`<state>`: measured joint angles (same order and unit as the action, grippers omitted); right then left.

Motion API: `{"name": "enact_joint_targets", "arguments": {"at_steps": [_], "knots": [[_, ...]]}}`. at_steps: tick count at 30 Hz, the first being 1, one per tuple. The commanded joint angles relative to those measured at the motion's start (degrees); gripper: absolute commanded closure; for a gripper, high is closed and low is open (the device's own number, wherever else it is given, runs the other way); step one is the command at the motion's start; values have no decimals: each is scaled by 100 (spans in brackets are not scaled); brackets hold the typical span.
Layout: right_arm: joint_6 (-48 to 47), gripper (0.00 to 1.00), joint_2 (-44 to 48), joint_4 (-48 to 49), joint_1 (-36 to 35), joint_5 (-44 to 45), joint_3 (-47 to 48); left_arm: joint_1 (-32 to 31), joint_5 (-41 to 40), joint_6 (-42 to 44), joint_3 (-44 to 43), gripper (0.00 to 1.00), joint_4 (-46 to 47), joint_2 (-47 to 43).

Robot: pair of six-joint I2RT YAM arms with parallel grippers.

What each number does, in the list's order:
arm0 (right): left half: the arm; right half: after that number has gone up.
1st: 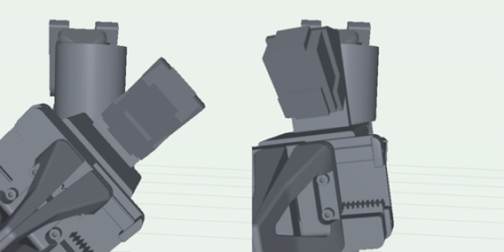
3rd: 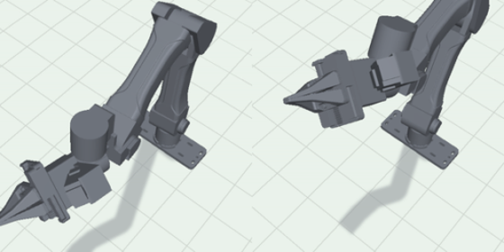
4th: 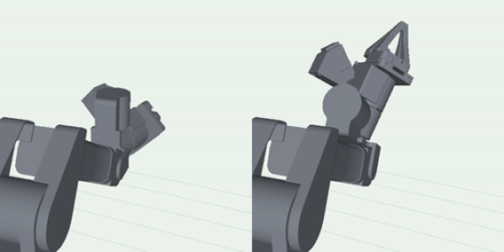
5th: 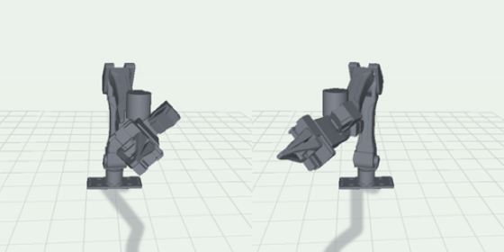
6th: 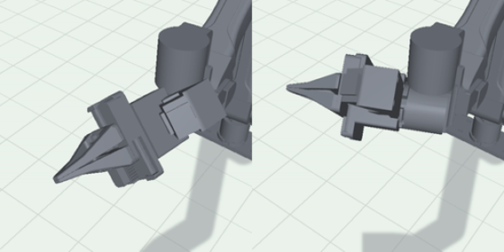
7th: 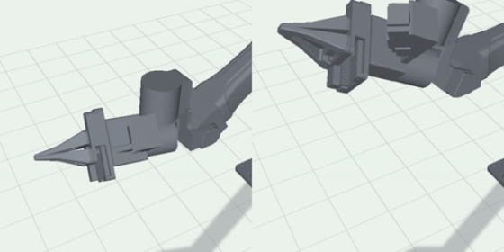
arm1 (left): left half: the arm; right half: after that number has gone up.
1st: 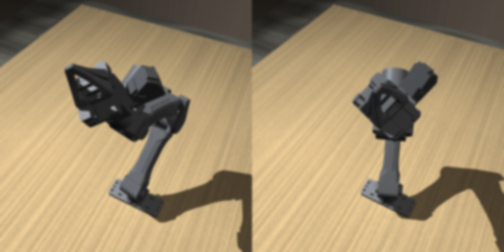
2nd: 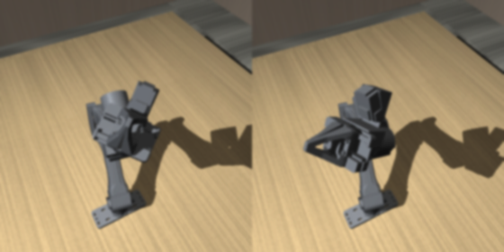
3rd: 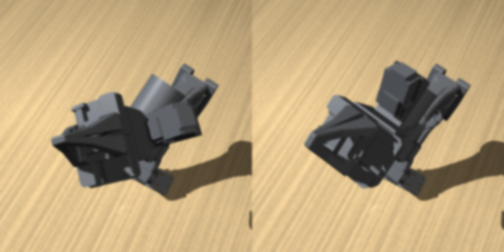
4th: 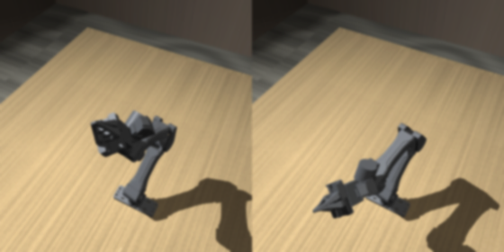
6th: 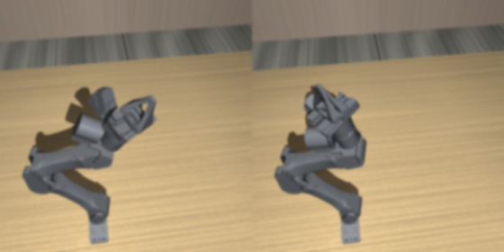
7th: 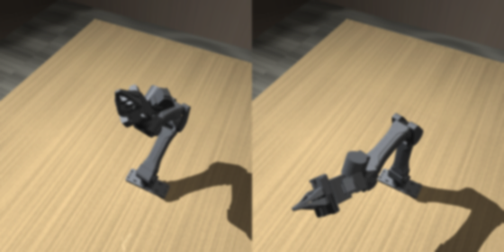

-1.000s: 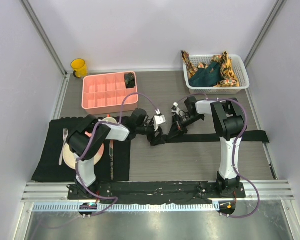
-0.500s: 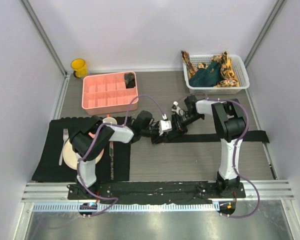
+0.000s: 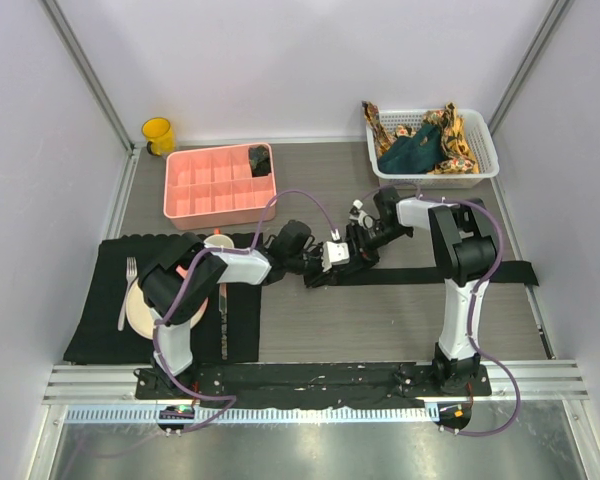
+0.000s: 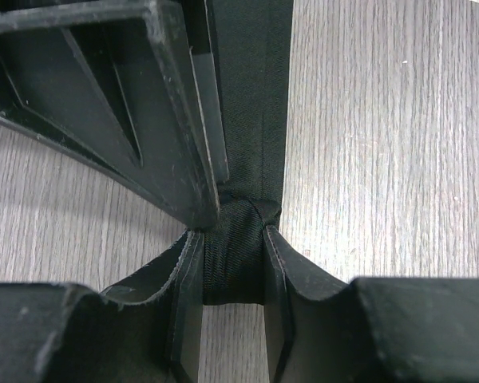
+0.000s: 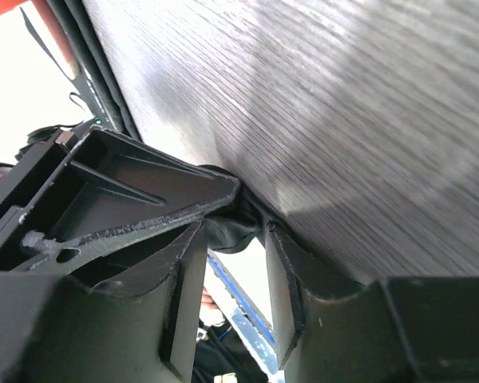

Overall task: Roll the ties
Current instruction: Roll the tie at the center of the board.

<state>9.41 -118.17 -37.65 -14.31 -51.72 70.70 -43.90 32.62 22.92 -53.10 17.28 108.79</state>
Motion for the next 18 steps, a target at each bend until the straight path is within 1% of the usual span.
{"name": "enact_joint_targets", "arguments": {"at_steps": [1,3,5,10,11,13,14,15,18], "knots": [[149,60,-119,188,-142,-189,-21,13,-573,169,160,68,-1130,248],[105,60,-136,74,-169,-180,-21,4,-581,169,168,68,-1121,248],[-35,63,-171,-75,-195,-163,-12,4,-581,126,160,68,-1113,248],[-159,65,-312,-251,-213,-14,49,13,-599,108,168,68,-1078,256],[-211,67,-312,-339,-213,30,93,4,-608,99,169,68,-1069,256],[-264,77,-286,-383,-204,66,128,4,-608,116,177,67,-1069,239],[-282,92,-268,-384,-213,101,163,4,-582,117,177,67,-1077,239],[-290,98,-251,-392,-213,153,199,4,-590,125,195,67,-1086,230],[-456,99,-233,-480,-213,399,444,13,-520,169,239,63,-1112,204]]}}
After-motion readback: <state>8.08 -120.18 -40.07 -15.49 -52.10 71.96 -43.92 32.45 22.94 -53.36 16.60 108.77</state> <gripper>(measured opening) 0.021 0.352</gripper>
